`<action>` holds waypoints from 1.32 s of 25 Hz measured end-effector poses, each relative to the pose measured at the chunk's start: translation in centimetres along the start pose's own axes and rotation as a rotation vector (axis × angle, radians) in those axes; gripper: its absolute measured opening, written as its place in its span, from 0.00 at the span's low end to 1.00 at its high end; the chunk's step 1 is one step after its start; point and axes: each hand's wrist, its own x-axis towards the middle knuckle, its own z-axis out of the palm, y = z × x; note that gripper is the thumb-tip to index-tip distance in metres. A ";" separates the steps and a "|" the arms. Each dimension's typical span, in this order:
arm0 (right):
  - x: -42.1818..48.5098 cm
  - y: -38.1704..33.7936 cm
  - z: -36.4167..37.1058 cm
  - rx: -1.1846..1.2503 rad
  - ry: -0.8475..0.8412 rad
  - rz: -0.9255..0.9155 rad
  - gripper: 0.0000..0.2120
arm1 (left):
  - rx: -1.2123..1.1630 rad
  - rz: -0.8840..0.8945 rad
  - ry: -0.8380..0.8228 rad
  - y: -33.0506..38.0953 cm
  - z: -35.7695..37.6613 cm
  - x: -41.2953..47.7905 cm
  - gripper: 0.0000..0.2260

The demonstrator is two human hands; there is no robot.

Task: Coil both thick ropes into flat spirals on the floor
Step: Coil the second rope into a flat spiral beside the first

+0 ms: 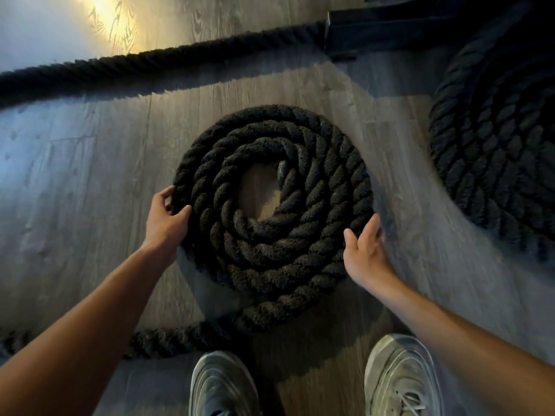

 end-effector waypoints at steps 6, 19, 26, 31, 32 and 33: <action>6.7 -1.2 -4.3 0.004 0.032 -0.092 0.31 | -0.007 -0.128 -0.041 -1.3 -0.9 -5.1 0.35; -4.2 1.1 1.8 0.117 0.097 -0.013 0.35 | 0.047 0.009 0.029 -0.8 -0.7 -1.3 0.25; 1.2 1.1 -0.4 0.048 0.123 -0.151 0.34 | 0.119 -0.044 0.041 -3.1 -1.1 -2.5 0.30; 7.3 0.5 -3.3 0.057 0.194 -0.024 0.32 | 0.021 -0.170 -0.011 -7.5 0.0 -7.1 0.43; 7.6 0.3 -3.5 0.062 0.192 0.023 0.33 | 0.014 -0.167 -0.017 -7.2 0.3 -8.3 0.43; 7.2 0.0 -3.3 0.055 0.197 0.038 0.33 | 0.019 -0.149 -0.012 -6.9 0.6 -9.2 0.43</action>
